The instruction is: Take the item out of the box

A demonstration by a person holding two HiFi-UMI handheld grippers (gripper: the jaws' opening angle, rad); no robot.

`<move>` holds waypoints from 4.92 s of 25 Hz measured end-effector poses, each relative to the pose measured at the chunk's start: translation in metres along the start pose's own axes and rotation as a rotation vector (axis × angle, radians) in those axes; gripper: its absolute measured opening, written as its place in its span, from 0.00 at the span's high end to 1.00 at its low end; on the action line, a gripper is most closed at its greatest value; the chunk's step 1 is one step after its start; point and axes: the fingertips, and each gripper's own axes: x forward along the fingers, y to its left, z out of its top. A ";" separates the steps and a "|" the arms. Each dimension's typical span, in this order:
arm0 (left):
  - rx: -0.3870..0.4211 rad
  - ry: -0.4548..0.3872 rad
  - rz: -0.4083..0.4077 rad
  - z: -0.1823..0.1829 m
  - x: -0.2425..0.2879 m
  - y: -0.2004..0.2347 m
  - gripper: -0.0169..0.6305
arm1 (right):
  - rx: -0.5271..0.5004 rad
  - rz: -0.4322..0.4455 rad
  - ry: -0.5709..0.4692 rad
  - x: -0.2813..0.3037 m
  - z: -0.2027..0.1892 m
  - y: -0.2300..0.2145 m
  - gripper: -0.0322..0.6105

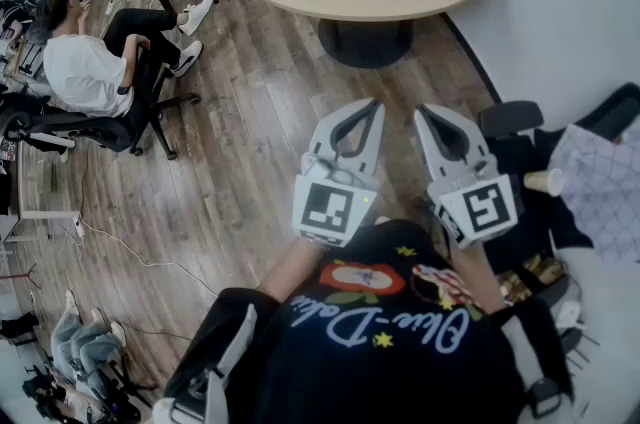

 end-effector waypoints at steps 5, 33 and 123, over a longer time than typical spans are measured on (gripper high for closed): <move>0.030 -0.031 0.002 0.006 0.006 -0.001 0.99 | 0.035 -0.014 -0.034 -0.003 0.004 -0.009 0.96; 0.063 -0.017 0.100 0.000 0.035 -0.023 0.99 | 0.156 0.118 -0.189 -0.021 0.002 -0.057 0.95; 0.062 0.067 0.147 -0.037 0.400 0.359 0.99 | 0.168 0.093 -0.026 0.435 0.001 -0.348 0.95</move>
